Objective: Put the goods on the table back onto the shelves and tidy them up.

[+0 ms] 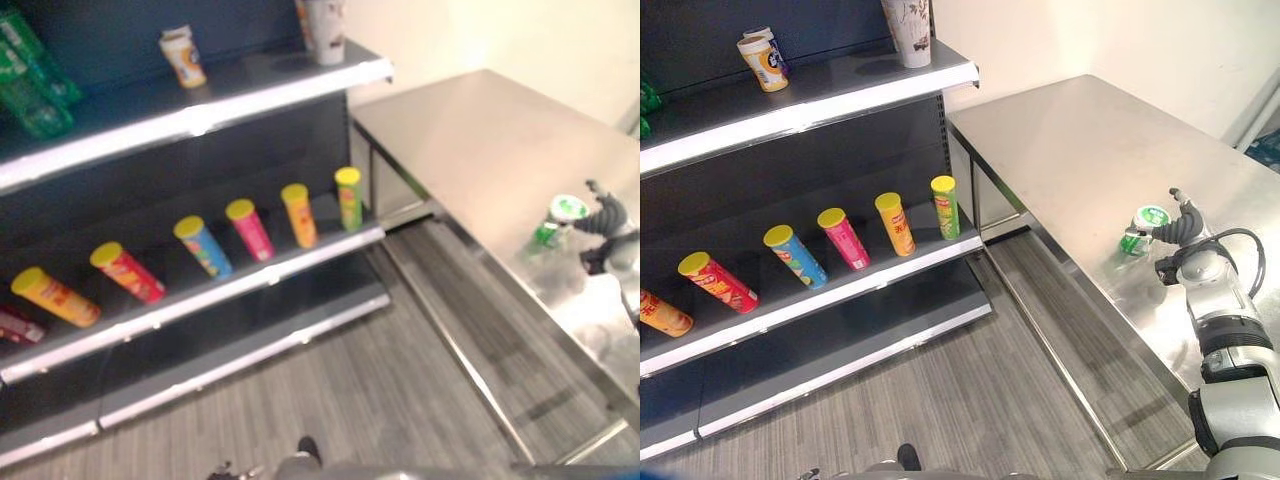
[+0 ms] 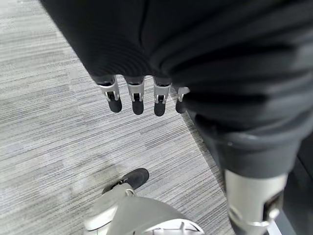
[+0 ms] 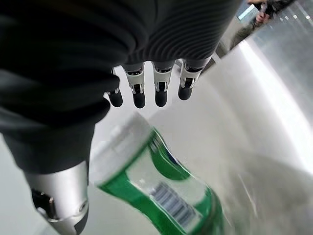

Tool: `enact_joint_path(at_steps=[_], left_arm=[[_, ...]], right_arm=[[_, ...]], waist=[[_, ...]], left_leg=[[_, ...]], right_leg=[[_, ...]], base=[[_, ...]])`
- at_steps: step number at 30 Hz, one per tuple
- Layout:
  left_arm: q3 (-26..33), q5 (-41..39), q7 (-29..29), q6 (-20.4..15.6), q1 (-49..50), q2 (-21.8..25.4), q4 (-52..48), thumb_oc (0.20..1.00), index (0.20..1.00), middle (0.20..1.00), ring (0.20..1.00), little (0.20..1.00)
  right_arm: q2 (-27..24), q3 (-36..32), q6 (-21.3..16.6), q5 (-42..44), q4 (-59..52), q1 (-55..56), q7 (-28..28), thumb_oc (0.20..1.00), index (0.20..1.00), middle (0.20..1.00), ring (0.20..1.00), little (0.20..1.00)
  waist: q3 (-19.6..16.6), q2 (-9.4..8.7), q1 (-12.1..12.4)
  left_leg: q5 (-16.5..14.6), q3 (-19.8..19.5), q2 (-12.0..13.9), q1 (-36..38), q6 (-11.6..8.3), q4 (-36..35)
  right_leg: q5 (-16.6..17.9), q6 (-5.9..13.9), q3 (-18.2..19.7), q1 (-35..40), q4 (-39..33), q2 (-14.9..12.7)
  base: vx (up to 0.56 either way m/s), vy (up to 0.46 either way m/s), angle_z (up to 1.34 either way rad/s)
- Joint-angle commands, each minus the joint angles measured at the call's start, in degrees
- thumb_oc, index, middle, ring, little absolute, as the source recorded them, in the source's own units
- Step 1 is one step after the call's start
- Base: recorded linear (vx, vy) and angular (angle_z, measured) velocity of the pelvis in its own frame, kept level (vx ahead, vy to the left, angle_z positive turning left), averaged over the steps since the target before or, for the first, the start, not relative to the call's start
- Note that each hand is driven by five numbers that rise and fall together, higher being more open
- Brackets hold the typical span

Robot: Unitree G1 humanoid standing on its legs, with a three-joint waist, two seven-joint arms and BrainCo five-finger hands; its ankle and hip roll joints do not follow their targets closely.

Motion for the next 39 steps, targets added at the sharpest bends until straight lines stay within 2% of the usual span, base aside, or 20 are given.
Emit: enact_joint_path(at_steps=[1, 16, 36, 37, 38, 39], left_arm=[[-1.8, -0.3, 0.9, -1.0, -3.3, 0.2, 1.5, 1.0, 1.0, 1.0, 1.0, 1.0], [-2.6, -0.8, 1.2, -1.2, -3.7, 0.4, 2.5, 1.0, 1.0, 1.0, 1.0, 1.0], [-3.3, -1.5, 1.7, -1.4, -3.9, 0.4, 2.8, 1.0, 1.0, 1.0, 1.0, 1.0], [-3.5, -1.4, 1.7, -1.5, -4.0, 0.4, 2.9, 1.0, 1.0, 1.0, 1.0, 1.0], [-3.6, -1.4, 1.6, -1.5, -4.0, 0.5, 2.9, 1.0, 1.0, 1.0, 1.0, 1.0], [-3.6, -1.4, 1.6, -1.5, -4.0, 0.5, 2.9, 1.0, 1.0, 1.0, 1.0, 1.0]], right_arm=[[-0.2, 2.9, -1.5, -0.1, 1.3, -6.4, -0.5, 1.0, 1.0, 1.0, 1.0, 1.0], [1.9, 5.0, -1.3, -0.6, 13.0, -11.9, -1.3, 1.0, 1.0, 1.0, 1.0, 1.0], [2.5, 6.0, -1.5, -0.4, 17.1, -14.1, -1.6, 1.0, 1.0, 1.0, 1.0, 1.0], [2.6, 6.2, -1.4, -0.6, 18.4, -14.5, -1.3, 0.347, 0.347, 0.347, 0.347, 0.347], [2.6, 6.3, -1.4, -0.6, 19.2, -14.8, -1.2, 0.2, 0.2, 0.2, 0.2, 0.2], [2.6, 6.3, -1.4, -0.6, 19.2, -14.9, -1.2, 0.2, 0.2, 0.2, 0.2, 0.2]], waist=[[-0.8, -0.15, 1.4], [-1.2, 0.69, 2.3], [-1.5, 0.6, 3.5], [-1.6, 0.6, 3.7], [-1.6, 0.57, 3.8], [-1.6, 0.57, 3.8]], left_leg=[[9.2, -0.7, 7.3, 1.8, -8.72, 4.6], [11.1, -1.6, 7.1, 2.5, -9.48, 2.9], [12.4, -2.7, 6.9, 2.4, -9.61, 2.3], [12.5, -2.9, 6.9, 2.3, -9.61, 2.2], [12.6, -3.0, 6.9, 2.2, -9.61, 2.2], [12.6, -3.0, 6.9, 2.2, -9.61, 2.2]], right_leg=[[-5.3, -0.22, -1.1, -1.5, 1.7, 1.7], [-5.4, -0.27, -2.0, -0.7, 1.3, 2.0], [-5.5, -0.23, -3.5, 0.0, 0.9, 2.1], [-5.5, -0.22, -3.7, 0.1, 0.9, 2.2], [-5.5, -0.21, -3.8, 0.1, 1.0, 2.2], [-5.5, -0.21, -3.8, 0.1, 1.0, 2.2]], base=[[0.0, 0.0, 0.0], [0.0, 0.0, 0.02], [0.0, 0.0, 0.04], [0.0, 0.0, 0.0], [0.0, 0.0, 0.0], [0.0, 0.0, 0.0]])
